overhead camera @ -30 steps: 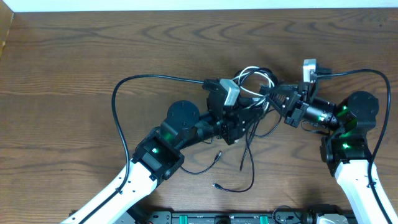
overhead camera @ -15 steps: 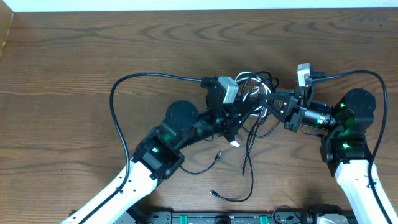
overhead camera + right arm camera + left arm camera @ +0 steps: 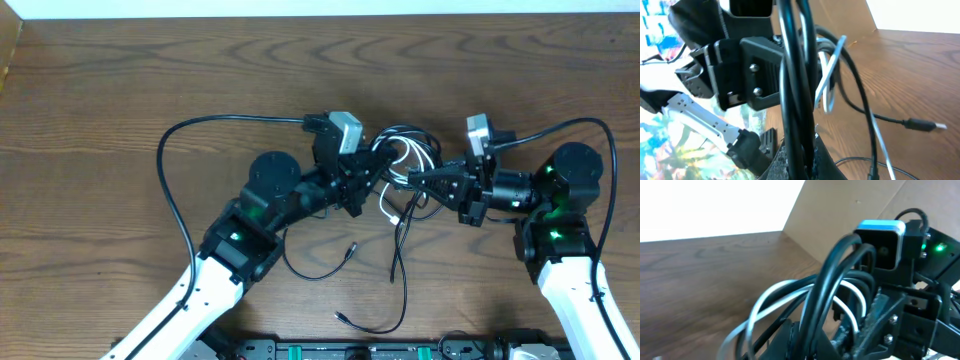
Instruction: Untangle cables
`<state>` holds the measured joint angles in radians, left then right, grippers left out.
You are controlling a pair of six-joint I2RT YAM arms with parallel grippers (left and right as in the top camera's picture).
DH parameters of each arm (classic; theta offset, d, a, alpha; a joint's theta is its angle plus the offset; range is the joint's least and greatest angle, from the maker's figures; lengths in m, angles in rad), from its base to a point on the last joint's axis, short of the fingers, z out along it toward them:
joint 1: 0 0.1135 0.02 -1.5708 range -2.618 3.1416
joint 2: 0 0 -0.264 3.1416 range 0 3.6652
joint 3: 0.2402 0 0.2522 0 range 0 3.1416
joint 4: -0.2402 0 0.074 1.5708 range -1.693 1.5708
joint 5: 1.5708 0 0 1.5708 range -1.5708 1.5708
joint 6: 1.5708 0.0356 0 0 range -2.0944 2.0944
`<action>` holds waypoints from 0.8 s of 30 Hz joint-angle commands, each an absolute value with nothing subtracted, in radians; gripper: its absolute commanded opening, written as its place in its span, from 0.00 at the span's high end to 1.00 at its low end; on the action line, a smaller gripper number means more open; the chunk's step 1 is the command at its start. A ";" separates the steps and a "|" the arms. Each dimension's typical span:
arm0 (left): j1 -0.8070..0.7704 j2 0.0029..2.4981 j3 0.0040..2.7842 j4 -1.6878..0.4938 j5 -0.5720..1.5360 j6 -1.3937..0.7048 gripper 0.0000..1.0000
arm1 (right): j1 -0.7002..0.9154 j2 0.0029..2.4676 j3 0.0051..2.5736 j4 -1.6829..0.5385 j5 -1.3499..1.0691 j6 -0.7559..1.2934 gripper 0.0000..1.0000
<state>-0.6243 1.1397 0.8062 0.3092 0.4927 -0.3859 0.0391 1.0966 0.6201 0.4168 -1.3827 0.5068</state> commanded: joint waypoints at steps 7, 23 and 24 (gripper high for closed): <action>-0.538 1.075 0.811 0.295 0.451 -0.399 0.92 | 0.040 1.093 0.626 0.414 -1.500 0.448 0.99; -0.489 1.071 0.811 0.168 0.451 -0.406 0.92 | 0.040 1.093 0.626 0.419 -1.518 0.358 0.99; -0.489 1.071 0.811 0.154 0.451 -0.406 0.92 | 0.040 1.093 0.626 0.419 -1.507 0.358 0.99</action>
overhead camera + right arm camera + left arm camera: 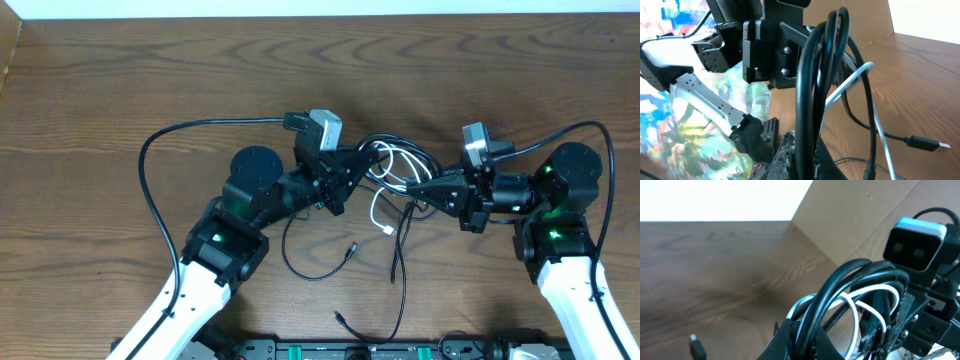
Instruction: Untangle cables
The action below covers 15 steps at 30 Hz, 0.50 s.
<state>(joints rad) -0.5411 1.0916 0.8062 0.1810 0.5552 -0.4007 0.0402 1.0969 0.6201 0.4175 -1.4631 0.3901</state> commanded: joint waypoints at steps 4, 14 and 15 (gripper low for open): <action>-0.489 1.071 0.811 0.074 0.451 -0.406 0.92 | 0.040 1.093 0.626 0.427 -1.445 0.360 0.99; -0.489 1.070 0.811 -0.048 0.513 -0.405 0.92 | 0.040 1.093 0.626 0.430 -1.272 0.427 0.99; -0.489 1.070 0.811 -0.048 0.513 -0.404 0.93 | 0.040 1.093 0.626 0.430 -1.265 0.434 0.99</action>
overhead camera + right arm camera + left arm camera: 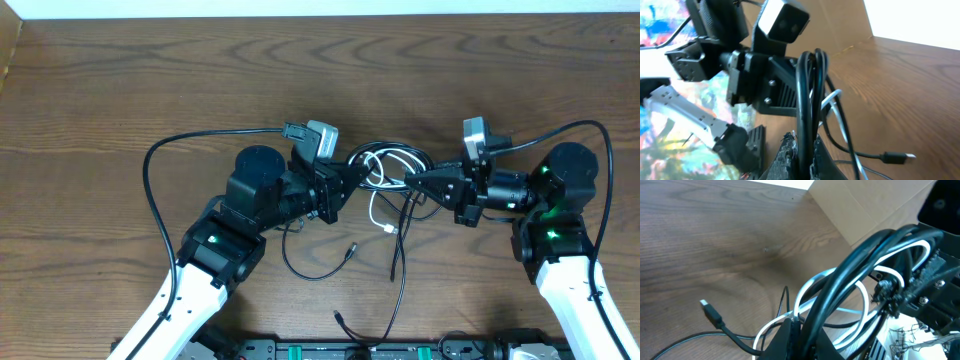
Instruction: Untangle cables
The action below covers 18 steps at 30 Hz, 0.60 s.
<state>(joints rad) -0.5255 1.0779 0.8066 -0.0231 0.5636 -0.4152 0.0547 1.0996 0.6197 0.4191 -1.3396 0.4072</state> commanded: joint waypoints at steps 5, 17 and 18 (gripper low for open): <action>-0.489 1.070 0.811 -0.049 0.516 -0.401 0.93 | 0.040 1.093 0.626 0.430 -1.203 0.498 0.99; -0.489 1.070 0.811 -0.053 0.517 -0.401 0.93 | 0.040 1.093 0.626 0.426 -1.125 0.570 0.86; -0.489 1.070 0.811 -0.053 0.517 -0.401 0.93 | 0.040 1.093 0.626 0.426 -1.125 0.566 0.84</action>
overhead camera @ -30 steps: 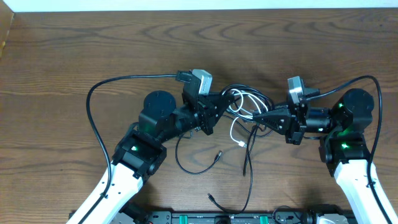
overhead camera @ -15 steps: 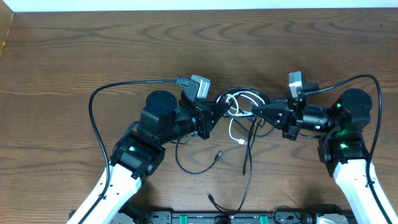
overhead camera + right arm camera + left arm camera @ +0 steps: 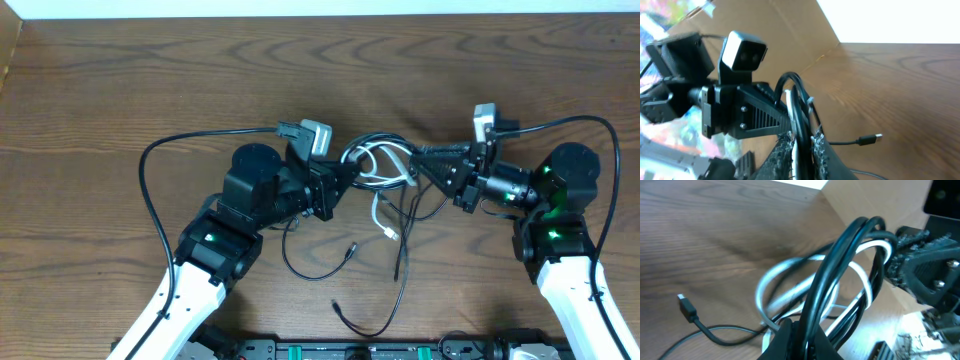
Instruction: Untangle cables
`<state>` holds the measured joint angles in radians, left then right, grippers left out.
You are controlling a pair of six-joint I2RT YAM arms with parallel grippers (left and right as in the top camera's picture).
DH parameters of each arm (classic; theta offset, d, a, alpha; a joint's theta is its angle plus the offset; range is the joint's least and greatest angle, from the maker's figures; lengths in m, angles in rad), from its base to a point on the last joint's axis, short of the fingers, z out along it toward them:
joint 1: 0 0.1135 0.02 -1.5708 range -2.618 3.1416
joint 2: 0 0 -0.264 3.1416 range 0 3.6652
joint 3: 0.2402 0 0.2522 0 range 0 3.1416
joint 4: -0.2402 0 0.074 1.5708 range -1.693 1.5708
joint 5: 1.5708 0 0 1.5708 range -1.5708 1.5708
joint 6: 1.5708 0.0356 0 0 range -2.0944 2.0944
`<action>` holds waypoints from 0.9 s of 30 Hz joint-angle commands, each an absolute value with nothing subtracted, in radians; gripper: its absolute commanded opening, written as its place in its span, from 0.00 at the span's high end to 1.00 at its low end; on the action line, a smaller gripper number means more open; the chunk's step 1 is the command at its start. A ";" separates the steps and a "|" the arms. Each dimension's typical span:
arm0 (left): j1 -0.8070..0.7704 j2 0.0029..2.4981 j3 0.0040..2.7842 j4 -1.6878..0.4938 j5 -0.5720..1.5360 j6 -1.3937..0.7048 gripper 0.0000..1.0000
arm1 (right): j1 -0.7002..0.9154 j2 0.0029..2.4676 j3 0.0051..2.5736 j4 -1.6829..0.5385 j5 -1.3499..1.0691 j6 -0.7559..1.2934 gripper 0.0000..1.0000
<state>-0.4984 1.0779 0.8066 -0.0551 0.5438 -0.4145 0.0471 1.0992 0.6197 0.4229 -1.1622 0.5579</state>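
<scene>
A tangle of black cables (image 3: 395, 215) and a white cable (image 3: 380, 165) hangs between my two grippers above the table's middle. My left gripper (image 3: 345, 170) is shut on the black cable loops (image 3: 840, 265), the white cable (image 3: 785, 272) looping behind them. My right gripper (image 3: 420, 160) is shut on black and white strands (image 3: 799, 117) at the bundle's right end. Loose black ends trail down to the table, with plugs (image 3: 350, 250) lying near the front.
Each wrist camera's own black lead arcs over the table: one at the left (image 3: 150, 210), one at the right (image 3: 600, 140). A USB plug (image 3: 687, 307) lies on the wood beneath the bundle. The table's near edge holds an equipment rail (image 3: 330, 350).
Both grippers, still shut on the bundle, sit slightly farther back on the table. The right gripper has tilted its camera up and the white loop is drawn flatter between them.
At first both grippers held the bundle close together at the table's middle. The left gripper then stood farther left, spreading the loops, with white strands hanging below. Now the two are wider apart and the tangle is stretched, black ends dangling onto the table.
</scene>
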 commanded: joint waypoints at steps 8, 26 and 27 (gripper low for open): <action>-0.489 1.070 0.811 -0.053 0.542 -0.394 0.93 | 0.040 1.093 0.626 0.425 -1.128 0.523 0.77; -0.490 1.071 0.811 -0.052 0.615 -0.395 0.93 | 0.041 1.093 0.626 0.326 -1.119 0.099 0.35; -0.490 1.071 0.811 -0.052 0.625 -0.396 0.93 | 0.041 1.093 0.626 0.318 -1.115 0.071 0.34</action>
